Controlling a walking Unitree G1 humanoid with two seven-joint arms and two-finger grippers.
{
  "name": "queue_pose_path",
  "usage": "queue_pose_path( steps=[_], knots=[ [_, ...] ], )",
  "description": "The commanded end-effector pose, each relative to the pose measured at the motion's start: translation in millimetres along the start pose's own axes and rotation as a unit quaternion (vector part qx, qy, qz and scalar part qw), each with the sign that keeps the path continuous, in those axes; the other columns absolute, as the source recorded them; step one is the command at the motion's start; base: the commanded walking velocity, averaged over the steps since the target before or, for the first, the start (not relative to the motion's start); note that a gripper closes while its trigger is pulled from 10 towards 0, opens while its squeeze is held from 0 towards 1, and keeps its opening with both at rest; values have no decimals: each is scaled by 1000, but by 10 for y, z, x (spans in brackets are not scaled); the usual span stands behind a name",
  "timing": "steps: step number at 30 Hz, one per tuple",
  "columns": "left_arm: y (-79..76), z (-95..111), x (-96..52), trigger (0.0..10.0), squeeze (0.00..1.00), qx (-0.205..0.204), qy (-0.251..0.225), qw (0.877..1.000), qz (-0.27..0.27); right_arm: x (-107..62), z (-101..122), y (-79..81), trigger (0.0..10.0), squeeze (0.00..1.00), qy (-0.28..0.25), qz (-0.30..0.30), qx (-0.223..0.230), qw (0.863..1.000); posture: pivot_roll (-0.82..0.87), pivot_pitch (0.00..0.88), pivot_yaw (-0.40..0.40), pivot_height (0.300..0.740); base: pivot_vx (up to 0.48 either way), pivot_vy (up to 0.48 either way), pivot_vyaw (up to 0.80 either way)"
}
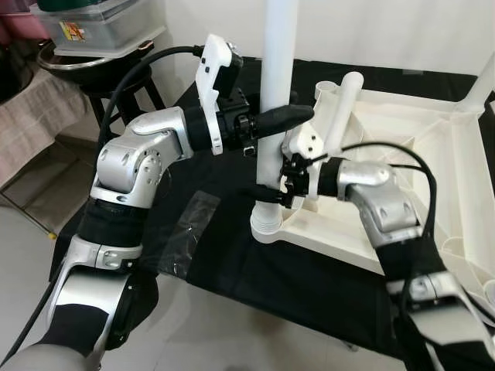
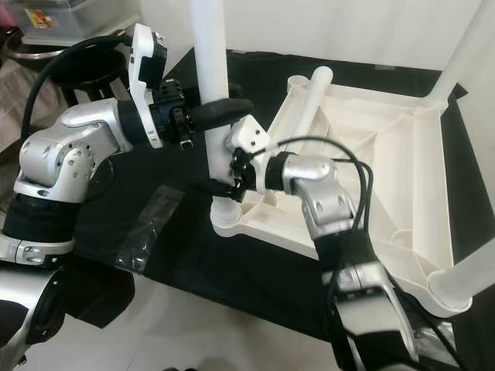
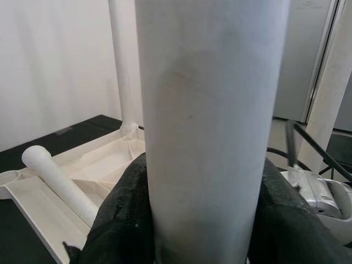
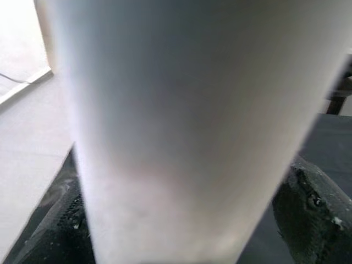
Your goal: Building children table
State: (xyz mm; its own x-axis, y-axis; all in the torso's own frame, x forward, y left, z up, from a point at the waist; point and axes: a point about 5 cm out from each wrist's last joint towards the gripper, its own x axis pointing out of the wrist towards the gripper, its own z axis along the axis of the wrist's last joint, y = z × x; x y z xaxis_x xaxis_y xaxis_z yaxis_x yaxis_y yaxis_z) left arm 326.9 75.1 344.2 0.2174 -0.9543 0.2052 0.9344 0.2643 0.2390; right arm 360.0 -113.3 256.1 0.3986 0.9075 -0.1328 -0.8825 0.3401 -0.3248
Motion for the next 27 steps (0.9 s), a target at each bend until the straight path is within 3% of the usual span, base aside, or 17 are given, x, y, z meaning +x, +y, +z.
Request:
queue_pose_path(
  steps=[1,5,6,7,8,13,25,26,27],
  knots=[
    [-86,-82,60,0,0,-9,18,999,-31,45,42,-15,10000,0,-7,8,-1,1000,51,133,52,740,0,0,0],
    [-93,-64,47,0,0,-5,19,999,-32,78,-31,-25,10000,0,-5,57,14,998,61,135,51,740,0,0,0],
    [-93,-57,40,0,0,-4,19,999,-32,88,-50,-12,3412,0,-6,69,20,997,62,135,50,740,0,0,0],
    [-93,-53,35,0,0,-4,18,999,-31,90,-62,-9,3412,0,-7,80,23,996,62,135,50,740,0,0,0],
    [-94,-51,27,0,0,-3,18,999,-31,94,-88,7,0,0,-8,93,26,995,65,137,49,740,0,0,0],
    [-106,-61,16,0,0,-4,20,999,-31,104,-143,9,0,0,-11,114,31,993,68,139,50,740,0,0,0],
    [-111,-57,47,0,0,-1,14,999,-37,24,-260,-10,0,0,-23,81,41,996,48,142,60,740,0,0,0],
    [-100,-58,46,0,761,-3,13,999,-31,1,-302,-10,0,0,-22,70,44,996,45,142,60,740,0,0,0],
    [-93,-58,47,0,761,-4,12,1000,-28,-6,-318,-12,0,0,-21,63,45,997,45,142,60,740,0,0,0]
  ],
)
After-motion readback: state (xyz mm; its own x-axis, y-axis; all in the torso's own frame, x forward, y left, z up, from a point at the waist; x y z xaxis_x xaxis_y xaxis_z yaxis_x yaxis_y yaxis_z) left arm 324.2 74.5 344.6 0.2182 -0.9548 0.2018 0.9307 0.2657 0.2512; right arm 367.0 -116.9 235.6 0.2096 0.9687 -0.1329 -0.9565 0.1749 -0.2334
